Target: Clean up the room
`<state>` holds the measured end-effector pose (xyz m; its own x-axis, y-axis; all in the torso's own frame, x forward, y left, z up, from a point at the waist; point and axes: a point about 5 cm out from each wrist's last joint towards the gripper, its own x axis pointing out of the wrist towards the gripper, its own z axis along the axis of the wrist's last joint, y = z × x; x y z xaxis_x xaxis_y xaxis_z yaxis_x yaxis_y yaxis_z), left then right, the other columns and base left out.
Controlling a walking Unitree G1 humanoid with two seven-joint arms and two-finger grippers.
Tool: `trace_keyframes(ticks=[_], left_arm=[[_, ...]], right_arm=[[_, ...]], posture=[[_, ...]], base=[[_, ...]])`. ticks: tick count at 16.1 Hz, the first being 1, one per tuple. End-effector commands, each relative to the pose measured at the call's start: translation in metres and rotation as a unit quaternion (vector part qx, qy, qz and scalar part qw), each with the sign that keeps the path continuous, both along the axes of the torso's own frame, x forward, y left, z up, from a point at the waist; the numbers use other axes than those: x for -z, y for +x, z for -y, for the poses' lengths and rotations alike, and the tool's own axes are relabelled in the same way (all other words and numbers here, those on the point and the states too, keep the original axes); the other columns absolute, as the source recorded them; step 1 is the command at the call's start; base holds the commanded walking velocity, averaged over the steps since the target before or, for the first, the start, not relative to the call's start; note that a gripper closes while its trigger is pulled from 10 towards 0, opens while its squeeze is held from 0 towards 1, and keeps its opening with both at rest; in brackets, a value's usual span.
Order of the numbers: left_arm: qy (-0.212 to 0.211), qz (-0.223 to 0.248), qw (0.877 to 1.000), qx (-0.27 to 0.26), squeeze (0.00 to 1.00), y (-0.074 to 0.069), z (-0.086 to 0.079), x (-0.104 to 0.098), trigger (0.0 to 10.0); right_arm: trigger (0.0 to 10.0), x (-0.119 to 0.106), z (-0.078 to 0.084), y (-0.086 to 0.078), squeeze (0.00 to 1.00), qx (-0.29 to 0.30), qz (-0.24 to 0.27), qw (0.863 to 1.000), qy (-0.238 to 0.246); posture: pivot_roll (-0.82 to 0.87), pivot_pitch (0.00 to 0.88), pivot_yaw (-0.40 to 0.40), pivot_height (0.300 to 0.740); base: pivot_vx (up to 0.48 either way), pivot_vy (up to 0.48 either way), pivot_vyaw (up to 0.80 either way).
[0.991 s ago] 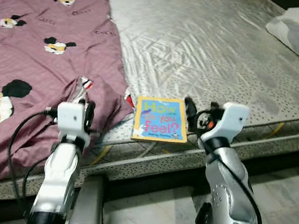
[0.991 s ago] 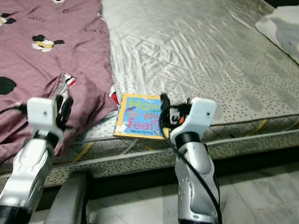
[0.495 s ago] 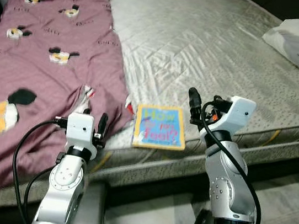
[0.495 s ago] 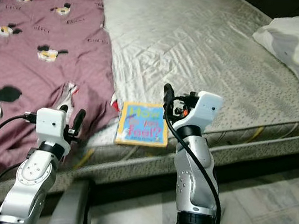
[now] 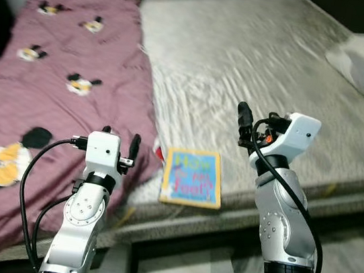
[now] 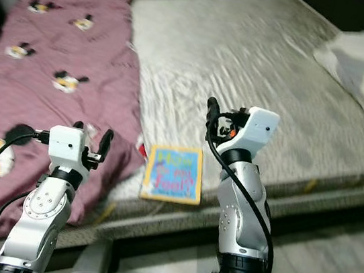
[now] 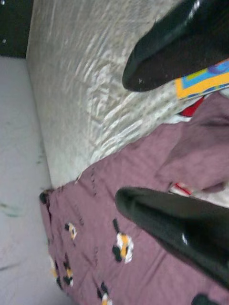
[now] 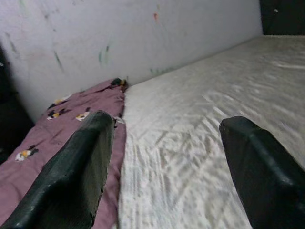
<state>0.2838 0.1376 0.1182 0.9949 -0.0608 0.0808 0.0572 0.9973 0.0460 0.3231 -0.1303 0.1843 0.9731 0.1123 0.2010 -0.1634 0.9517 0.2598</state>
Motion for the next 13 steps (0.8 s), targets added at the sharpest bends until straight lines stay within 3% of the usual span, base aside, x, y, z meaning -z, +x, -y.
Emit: trace_keyframes(ticks=[1, 6, 13], left_arm=[[0.001, 0.004, 1.0, 0.001, 1.0, 0.001, -0.001, -0.004, 10.0], [0.001, -0.006, 1.0, 0.014, 1.0, 0.0, 0.006, -0.001, 10.0], [-0.005, -0.042, 0.997, 0.061, 1.0, 0.004, 0.023, 0.009, 10.0]], right_arm=[[10.0, 0.003, 0.001, 0.002, 0.0, 0.018, -0.006, 1.0, -0.017], [10.0, 0.009, -0.001, -0.001, 0.0, 0.019, -0.015, 0.999, -0.021], [10.0, 0.007, 0.0, 0.0, 0.0, 0.015, -0.013, 0.999, -0.038]], posture=[[-0.03, 0.0, 0.091, 0.7], [-0.03, 0.011, 0.088, 0.74], [-0.03, 0.017, 0.071, 0.74]], base=[[0.0, 0.0, 0.0], [0.0, 0.0, 0.0], [0.0, 0.0, 0.0]])
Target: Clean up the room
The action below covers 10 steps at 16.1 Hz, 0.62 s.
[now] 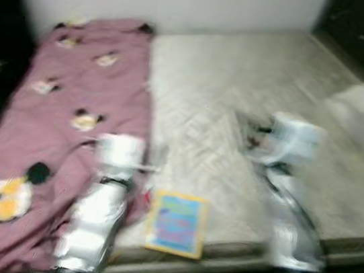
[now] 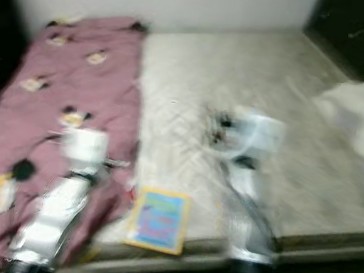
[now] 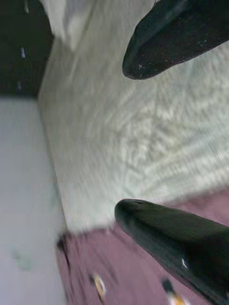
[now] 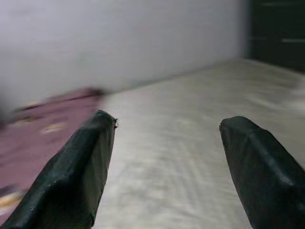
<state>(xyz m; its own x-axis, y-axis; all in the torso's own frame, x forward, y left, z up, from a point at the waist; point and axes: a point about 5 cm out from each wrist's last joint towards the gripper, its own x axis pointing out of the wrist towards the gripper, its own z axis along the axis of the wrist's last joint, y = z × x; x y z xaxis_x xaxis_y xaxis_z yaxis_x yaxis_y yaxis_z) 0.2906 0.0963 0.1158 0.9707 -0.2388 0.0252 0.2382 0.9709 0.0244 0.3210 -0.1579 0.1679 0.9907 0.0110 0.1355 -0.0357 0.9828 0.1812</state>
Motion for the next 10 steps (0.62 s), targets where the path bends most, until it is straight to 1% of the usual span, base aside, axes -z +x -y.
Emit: trace_keyframes(ticks=[1, 2, 3, 4, 9, 10], left_arm=[[0.006, -0.011, 1.0, -0.025, 1.0, -0.0029, -0.0161, 0.0069, 10.0], [0.014, -0.009, 1.0, -0.023, 1.0, -0.0028, -0.0132, 0.0071, 10.0], [0.012, -0.017, 1.0, -0.018, 0.69, -0.0032, -0.0109, 0.0087, 10.0], [0.012, -0.018, 1.0, -0.017, 0.0, -0.0037, -0.0102, 0.0096, 10.0], [0.005, -0.015, 1.0, -0.022, 0.0, -0.0006, -0.0108, 0.008, 10.0], [0.001, -0.013, 0.999, -0.03, 0.0, 0.0006, -0.0129, 0.0066, 10.0]], right_arm=[[10.0, -0.0093, -0.028, 0.0019, 0.0, -0.046, 0.017, 0.999, 0.005], [10.0, -0.0092, -0.0284, 0.002, 0.0, -0.047, 0.018, 0.999, 0.003], [10.0, -0.0089, -0.0287, 0.0021, 0.0, -0.045, 0.017, 0.999, -0.001], [10.0, -0.0087, -0.0296, 0.0021, 0.0, -0.044, 0.016, 0.999, -0.006], [10.0, -0.0078, -0.0311, 0.002, 0.0, -0.046, 0.016, 0.999, -0.006], [10.0, -0.011, -0.0306, 0.002, 0.0, -0.046, 0.029, 0.999, -0.003]], posture=[[-0.03, 0.014, 0.069, 0.74], [-0.03, 0.013, 0.068, 0.74], [-0.03, 0.011, 0.067, 0.74], [-0.03, 0.011, 0.067, 0.74], [-0.03, 0.006, 0.064, 0.74], [-0.03, 0.005, 0.066, 0.74]], base=[[0.0, 0.0, 0.0], [0.0, 0.0, 0.0], [0.0, 0.0, 0.0], [0.0, 0.0, 0.0], [0.0, 0.0, 0.0], [0.0, 0.0, 0.0]])
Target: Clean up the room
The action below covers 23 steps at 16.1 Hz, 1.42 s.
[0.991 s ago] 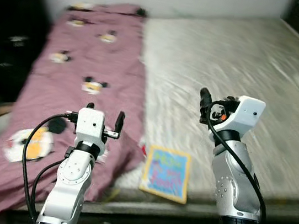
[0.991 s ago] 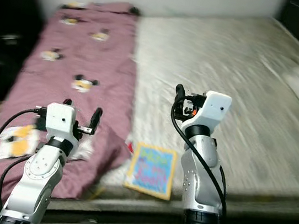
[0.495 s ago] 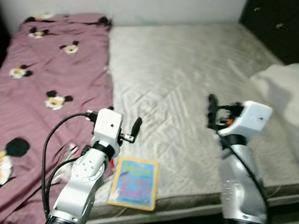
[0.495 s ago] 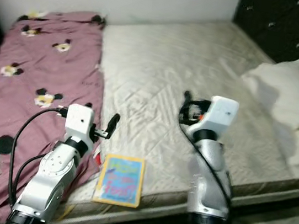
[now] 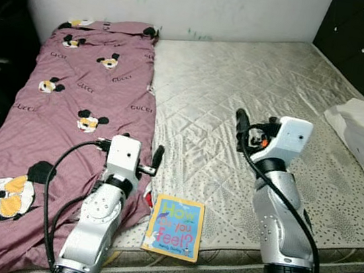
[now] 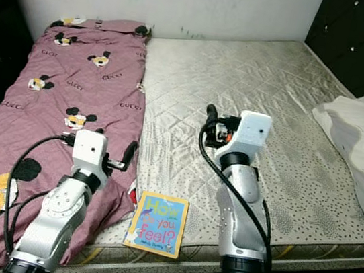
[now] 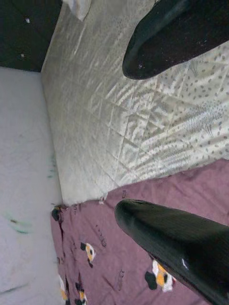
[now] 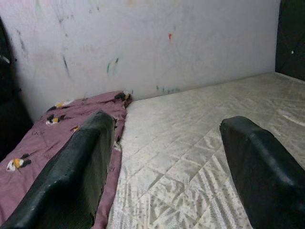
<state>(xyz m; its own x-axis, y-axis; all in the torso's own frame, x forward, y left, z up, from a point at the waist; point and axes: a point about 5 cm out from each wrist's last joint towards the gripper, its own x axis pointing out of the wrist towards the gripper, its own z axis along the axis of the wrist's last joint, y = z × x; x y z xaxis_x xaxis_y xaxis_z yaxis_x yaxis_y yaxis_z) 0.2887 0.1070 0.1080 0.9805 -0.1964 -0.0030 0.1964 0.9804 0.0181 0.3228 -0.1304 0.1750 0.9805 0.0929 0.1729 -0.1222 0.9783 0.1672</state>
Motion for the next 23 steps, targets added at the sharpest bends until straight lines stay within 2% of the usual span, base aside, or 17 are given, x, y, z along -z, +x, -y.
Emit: trace_keyframes(ticks=[1, 4, 6, 8, 9, 10, 14, 18, 20, 23], left_arm=[[0.005, 0.003, 1.0, -0.007, 0.0, 0.002, -0.003, -0.001, 10.0], [0.011, 0.01, 1.0, -0.008, 0.0, 0.001, -0.003, -0.002, 10.0], [0.018, 0.025, 0.999, -0.03, 0.0, 0.001, -0.007, -0.005, 10.0], [0.035, 0.073, 0.995, -0.059, 0.0, -0.004, -0.027, -0.016, 10.0], [0.05, 0.087, 0.992, -0.074, 0.0, -0.011, -0.042, -0.019, 10.0], [0.065, 0.09, 0.99, -0.086, 0.0, -0.019, -0.058, -0.02, 10.0], [0.085, 0.088, 0.987, -0.101, 0.0, -0.027, -0.071, -0.024, 10.0], [0.118, 0.072, 0.99, -0.015, 0.0, -0.025, -0.074, -0.019, 10.0], [0.136, 0.063, 0.988, 0.03, 0.0, -0.023, -0.068, -0.012, 10.0], [0.15, 0.053, 0.984, 0.082, 0.0, -0.028, -0.054, 0.0, 10.0]], right_arm=[[10.0, -0.005, -0.003, 0.0, 0.0, -0.005, 0.014, 1.0, 0.006], [10.0, -0.005, -0.002, 0.002, 0.0, 0.002, 0.012, 1.0, 0.007], [10.0, -0.003, -0.001, 0.001, 0.0, 0.015, 0.015, 1.0, 0.001], [10.0, 0.004, 0.004, -0.006, 0.0, 0.015, 0.037, 0.997, -0.072], [10.0, 0.015, 0.012, -0.012, 0.0, 0.019, 0.032, 0.994, -0.106], [10.0, 0.032, 0.024, -0.019, 0.0, 0.034, 0.005, 0.992, -0.124], [10.0, 0.062, 0.039, -0.025, 0.0, 0.048, -0.048, 0.987, -0.149], [10.0, 0.074, 0.036, -0.021, 0.0, 0.011, -0.071, 0.984, -0.164], [10.0, 0.076, 0.031, -0.016, 0.0, -0.014, -0.085, 0.983, -0.162], [10.0, 0.076, 0.026, -0.015, 0.0, -0.048, -0.062, 0.977, -0.199]], posture=[[-0.03, 0.003, 0.068, 0.74], [-0.03, 0.0, 0.076, 0.74], [-0.03, 0.0, 0.079, 0.74], [-0.03, 0.0, 0.08, 0.74], [-0.01, 0.0, 0.078, 0.74], [0.01, 0.0, 0.071, 0.74], [0.05, 0.0, 0.049, 0.74], [0.06, 0.0, 0.028, 0.74], [0.05, 0.0, 0.033, 0.74], [0.04, 0.0, 0.032, 0.74]], base=[[0.0, 0.0, 0.0], [0.0, 0.0, 0.0], [0.0, 0.0, 0.0], [0.0, 0.0, 0.0], [0.0, 0.0, 0.0], [0.0, 0.0, 0.0], [0.0, 0.0, 0.0], [0.0, 0.0, 0.0], [0.0, 0.0, 0.0], [0.0, 0.0, 0.0]])
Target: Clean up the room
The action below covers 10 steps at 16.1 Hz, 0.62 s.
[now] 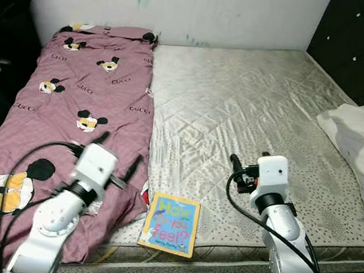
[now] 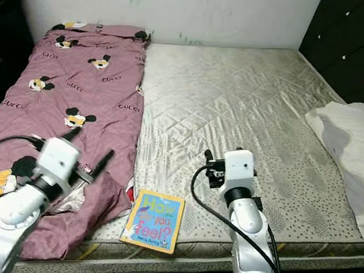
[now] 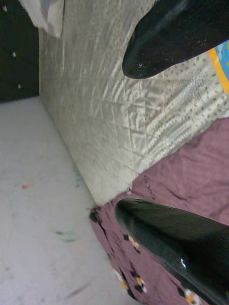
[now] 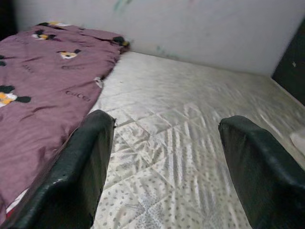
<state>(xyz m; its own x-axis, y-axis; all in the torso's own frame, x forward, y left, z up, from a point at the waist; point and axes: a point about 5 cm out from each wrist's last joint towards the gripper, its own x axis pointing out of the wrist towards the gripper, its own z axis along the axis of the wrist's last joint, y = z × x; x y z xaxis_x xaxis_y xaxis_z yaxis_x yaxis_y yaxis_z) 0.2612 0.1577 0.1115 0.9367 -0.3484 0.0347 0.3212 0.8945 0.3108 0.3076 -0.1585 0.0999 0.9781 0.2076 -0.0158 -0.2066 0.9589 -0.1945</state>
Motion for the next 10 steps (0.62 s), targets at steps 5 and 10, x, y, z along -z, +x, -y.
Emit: trace_keyframes(ticks=[5, 10], left_arm=[[-0.069, 0.011, 0.994, -0.083, 0.0, -0.022, -0.003, -0.004, 10.0], [-0.023, -0.021, 0.988, -0.153, 0.0, -0.065, -0.03, 0.019, 10.0]], right_arm=[[10.0, 0.006, 0.021, -0.01, 0.0, 0.055, 0.029, 0.998, -0.004], [10.0, 0.011, 0.052, -0.048, 0.0, 0.129, 0.008, 0.991, 0.037]], posture=[[0.03, 0.0, 0.038, 0.74], [0.02, 0.0, 0.037, 0.74]], base=[[0.0, 0.0, 0.0], [0.0, 0.0, 0.0]])
